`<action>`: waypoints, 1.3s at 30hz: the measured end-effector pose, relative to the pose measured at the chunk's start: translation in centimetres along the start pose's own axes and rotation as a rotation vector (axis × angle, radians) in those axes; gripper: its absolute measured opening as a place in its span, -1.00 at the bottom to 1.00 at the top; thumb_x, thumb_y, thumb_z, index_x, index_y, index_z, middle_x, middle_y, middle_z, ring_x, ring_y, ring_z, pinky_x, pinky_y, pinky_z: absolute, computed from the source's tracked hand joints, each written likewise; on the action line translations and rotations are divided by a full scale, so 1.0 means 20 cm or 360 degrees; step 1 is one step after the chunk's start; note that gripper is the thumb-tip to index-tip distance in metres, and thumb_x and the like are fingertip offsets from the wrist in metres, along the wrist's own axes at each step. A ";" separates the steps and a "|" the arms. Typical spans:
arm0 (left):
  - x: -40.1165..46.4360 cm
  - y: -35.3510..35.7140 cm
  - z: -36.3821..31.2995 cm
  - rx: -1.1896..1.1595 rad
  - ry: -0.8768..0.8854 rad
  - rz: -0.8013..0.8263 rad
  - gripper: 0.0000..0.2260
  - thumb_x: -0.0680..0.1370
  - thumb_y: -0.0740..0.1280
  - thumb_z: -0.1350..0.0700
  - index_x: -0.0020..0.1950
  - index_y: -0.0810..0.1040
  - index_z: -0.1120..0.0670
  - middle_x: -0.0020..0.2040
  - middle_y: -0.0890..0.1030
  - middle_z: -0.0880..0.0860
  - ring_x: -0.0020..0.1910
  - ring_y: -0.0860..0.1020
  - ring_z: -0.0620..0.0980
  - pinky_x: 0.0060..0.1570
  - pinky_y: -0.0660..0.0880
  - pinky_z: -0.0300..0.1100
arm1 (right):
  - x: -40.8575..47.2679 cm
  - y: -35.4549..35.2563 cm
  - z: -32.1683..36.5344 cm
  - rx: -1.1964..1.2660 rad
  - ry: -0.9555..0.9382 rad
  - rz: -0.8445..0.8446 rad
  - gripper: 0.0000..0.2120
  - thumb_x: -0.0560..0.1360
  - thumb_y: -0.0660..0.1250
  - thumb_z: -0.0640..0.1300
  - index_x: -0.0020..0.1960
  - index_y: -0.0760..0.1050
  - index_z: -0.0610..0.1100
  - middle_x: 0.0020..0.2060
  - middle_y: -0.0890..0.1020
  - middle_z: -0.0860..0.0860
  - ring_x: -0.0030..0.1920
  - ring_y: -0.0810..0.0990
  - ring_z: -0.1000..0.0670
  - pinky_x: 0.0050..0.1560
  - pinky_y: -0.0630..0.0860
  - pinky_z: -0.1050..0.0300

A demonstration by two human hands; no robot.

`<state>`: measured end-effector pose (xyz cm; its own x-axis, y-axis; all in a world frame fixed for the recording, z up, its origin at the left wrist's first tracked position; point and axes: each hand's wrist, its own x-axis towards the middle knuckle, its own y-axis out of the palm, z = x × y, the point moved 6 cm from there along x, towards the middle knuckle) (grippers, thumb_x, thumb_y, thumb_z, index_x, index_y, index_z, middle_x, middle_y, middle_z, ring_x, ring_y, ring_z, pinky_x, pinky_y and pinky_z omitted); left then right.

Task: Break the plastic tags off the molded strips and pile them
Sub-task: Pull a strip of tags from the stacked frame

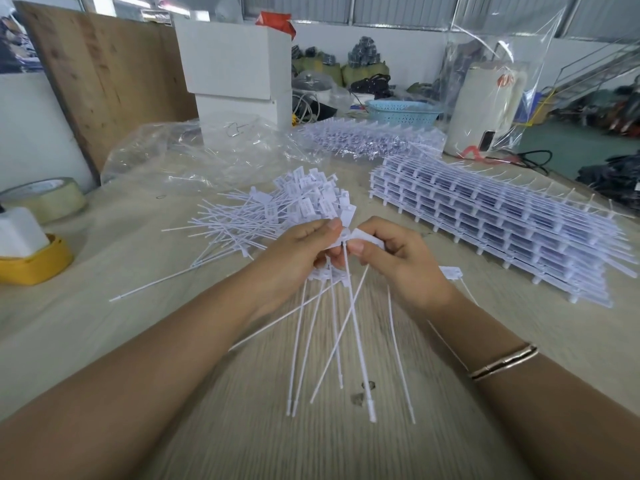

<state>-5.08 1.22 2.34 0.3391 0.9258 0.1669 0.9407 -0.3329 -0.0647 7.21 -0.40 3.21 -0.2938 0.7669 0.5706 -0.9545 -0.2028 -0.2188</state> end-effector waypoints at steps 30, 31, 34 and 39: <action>0.05 -0.13 0.01 0.0896 0.0333 -0.0248 -0.73 0.58 0.26 0.07 -0.33 0.40 0.03 -0.46 0.37 -0.09 -0.46 0.33 -0.19 -0.36 0.27 -0.26 | 0.04 -0.01 -0.05 -0.0927 0.0216 0.0245 -0.68 0.52 0.33 -0.12 0.27 0.48 -0.09 -0.03 0.45 0.04 -0.09 0.45 0.24 -0.02 0.35 0.34; 0.05 -0.15 0.01 0.0906 0.0331 -0.0284 -0.74 0.58 0.25 0.07 -0.31 0.42 0.06 -0.45 0.38 -0.09 -0.47 0.32 -0.21 -0.40 0.24 -0.31 | 0.04 -0.03 -0.07 -0.0943 0.0297 0.0265 -0.79 0.53 0.31 -0.09 0.15 0.55 -0.06 -0.06 0.49 0.02 -0.10 0.48 0.16 -0.01 0.38 0.27; 0.05 -0.15 0.02 0.0969 0.0326 -0.0266 -0.74 0.60 0.22 0.07 -0.24 0.45 0.17 -0.41 0.40 -0.01 -0.45 0.32 -0.17 -0.39 0.23 -0.25 | 0.00 -0.05 -0.11 -0.0840 0.0479 0.0308 -0.88 0.52 0.32 -0.04 -0.08 0.56 -0.09 -0.25 0.55 -0.10 -0.29 0.45 0.08 -0.20 0.36 0.14; 0.04 -0.10 0.01 0.1084 0.0355 -0.0168 -0.69 0.57 0.28 0.01 -0.36 0.41 0.05 -0.50 0.37 -0.09 -0.49 0.35 -0.21 -0.41 0.23 -0.31 | 0.00 -0.02 -0.08 -0.0661 0.0472 0.0254 -0.97 0.51 0.35 -0.07 -0.11 0.57 0.02 -0.25 0.61 -0.12 -0.32 0.46 0.05 -0.23 0.38 0.18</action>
<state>-6.63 2.57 2.30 0.3077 0.8640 0.3985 0.7816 0.0092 -0.6237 7.70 0.77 2.00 -0.3487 0.8977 0.2694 -0.7805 -0.1190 -0.6137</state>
